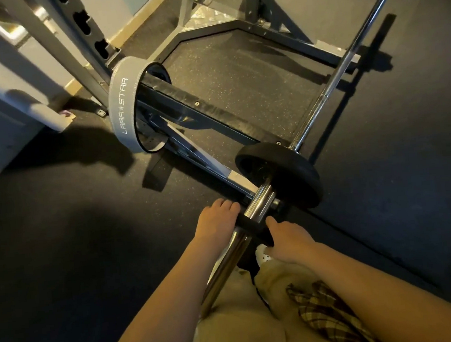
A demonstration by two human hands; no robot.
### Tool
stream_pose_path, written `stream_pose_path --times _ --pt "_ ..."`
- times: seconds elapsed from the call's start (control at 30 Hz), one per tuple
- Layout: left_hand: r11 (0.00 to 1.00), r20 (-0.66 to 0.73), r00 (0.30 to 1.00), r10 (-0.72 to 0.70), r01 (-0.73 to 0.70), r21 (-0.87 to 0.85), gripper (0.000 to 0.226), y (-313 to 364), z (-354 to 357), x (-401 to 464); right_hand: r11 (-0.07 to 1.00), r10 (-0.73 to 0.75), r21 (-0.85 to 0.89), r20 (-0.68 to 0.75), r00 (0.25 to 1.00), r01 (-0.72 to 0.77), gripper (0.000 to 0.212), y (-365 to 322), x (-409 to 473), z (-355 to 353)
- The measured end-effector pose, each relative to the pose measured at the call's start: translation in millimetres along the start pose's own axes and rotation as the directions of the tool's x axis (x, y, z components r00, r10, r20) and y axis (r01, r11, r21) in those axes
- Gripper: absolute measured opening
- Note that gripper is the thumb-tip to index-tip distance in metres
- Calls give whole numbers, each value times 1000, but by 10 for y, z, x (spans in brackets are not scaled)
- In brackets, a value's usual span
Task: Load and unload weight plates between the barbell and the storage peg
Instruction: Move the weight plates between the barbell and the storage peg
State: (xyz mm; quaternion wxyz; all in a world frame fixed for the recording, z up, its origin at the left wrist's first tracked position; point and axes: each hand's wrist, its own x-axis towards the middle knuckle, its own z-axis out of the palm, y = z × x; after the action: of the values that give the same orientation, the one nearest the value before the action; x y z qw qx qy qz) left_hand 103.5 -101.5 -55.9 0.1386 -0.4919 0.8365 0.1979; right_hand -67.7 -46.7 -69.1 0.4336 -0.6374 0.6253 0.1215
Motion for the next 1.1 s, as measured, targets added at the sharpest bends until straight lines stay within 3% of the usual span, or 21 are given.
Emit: stream_pose_path --times 0.27,0.37,0.63,0.83,1.0,1.1 --pt "989 -46 989 -141 138 -58 56 201 131 -96 999 32 -18 162 986 -29 59 92 170 12" --pt "988 -33 987 -154 155 0 57 258 76 -63 994 88 50 201 976 -100 51 146 232 34" --pt "992 -5 995 -95 95 88 46 185 -7 1 984 89 140 165 982 -113 41 165 186 93" --pt "992 -59 992 -114 116 43 39 148 26 -91 978 138 154 11 990 -138 30 55 79 299" --pt "993 -61 991 -115 112 -47 47 103 27 -92 988 115 97 63 991 -121 24 40 138 161" --pt "989 -14 993 -113 112 -96 57 76 38 -62 992 107 55 161 981 -118 33 44 202 61"
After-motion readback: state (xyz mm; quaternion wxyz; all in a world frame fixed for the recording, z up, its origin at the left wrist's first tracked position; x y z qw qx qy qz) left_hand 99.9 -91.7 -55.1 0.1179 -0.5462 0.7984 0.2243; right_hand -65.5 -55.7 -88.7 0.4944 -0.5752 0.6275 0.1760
